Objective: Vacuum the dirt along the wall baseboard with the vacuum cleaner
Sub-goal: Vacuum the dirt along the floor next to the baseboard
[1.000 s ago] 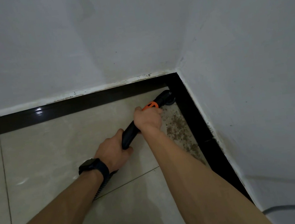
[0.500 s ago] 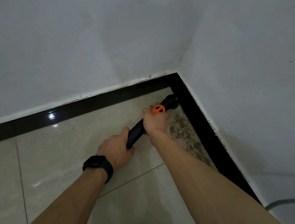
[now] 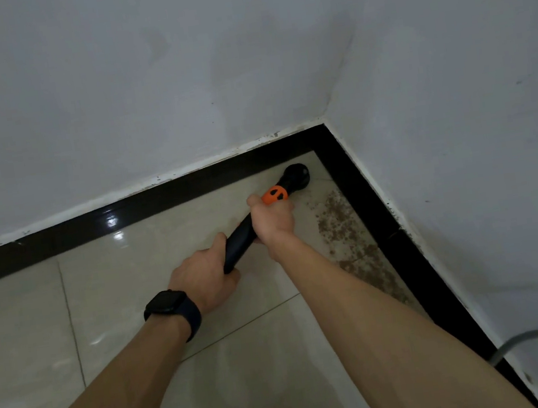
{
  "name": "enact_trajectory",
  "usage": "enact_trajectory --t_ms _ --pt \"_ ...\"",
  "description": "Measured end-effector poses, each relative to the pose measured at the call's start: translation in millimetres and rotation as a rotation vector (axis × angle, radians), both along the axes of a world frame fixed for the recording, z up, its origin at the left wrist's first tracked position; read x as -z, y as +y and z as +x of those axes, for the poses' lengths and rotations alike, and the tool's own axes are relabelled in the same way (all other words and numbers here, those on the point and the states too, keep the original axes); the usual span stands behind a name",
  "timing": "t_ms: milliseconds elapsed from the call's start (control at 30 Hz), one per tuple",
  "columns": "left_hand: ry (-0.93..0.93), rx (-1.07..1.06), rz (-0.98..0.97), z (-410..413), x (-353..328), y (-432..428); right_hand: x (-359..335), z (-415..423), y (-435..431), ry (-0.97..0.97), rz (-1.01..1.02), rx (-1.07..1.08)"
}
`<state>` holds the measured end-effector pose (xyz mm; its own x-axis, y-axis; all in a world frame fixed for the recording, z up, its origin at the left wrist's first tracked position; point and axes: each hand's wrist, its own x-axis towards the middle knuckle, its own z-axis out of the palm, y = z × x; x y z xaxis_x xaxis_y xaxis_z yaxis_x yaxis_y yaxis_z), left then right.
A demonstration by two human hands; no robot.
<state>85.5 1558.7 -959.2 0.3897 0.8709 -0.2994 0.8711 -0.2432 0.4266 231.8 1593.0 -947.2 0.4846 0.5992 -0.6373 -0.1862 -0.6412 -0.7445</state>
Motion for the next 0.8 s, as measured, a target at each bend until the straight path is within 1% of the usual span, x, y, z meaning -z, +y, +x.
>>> enact_trajectory --t_ms 100,200,333,533,700,800 --pt "-0.035 -0.018 -0.060 -14 -2 -5 1 -12 -2 -0.001 -0.023 -0.027" --pt "-0.088 -0.087 -0.142 -22 -4 -12 0 -24 -1 -0.035 -0.045 -0.063" --pt "-0.130 -0.164 -0.188 -33 -7 -20 -1 -38 -3 -0.067 -0.059 -0.112" --pt "-0.104 -0.180 -0.201 -39 -10 -32 -3 -44 -14 -0.139 -0.068 -0.185" --pt "-0.089 -0.198 -0.183 -27 -2 -50 2 -36 -26 -0.133 -0.091 -0.164" --pt "-0.103 -0.213 -0.203 -17 3 -57 1 -31 -30 -0.189 -0.103 -0.173"
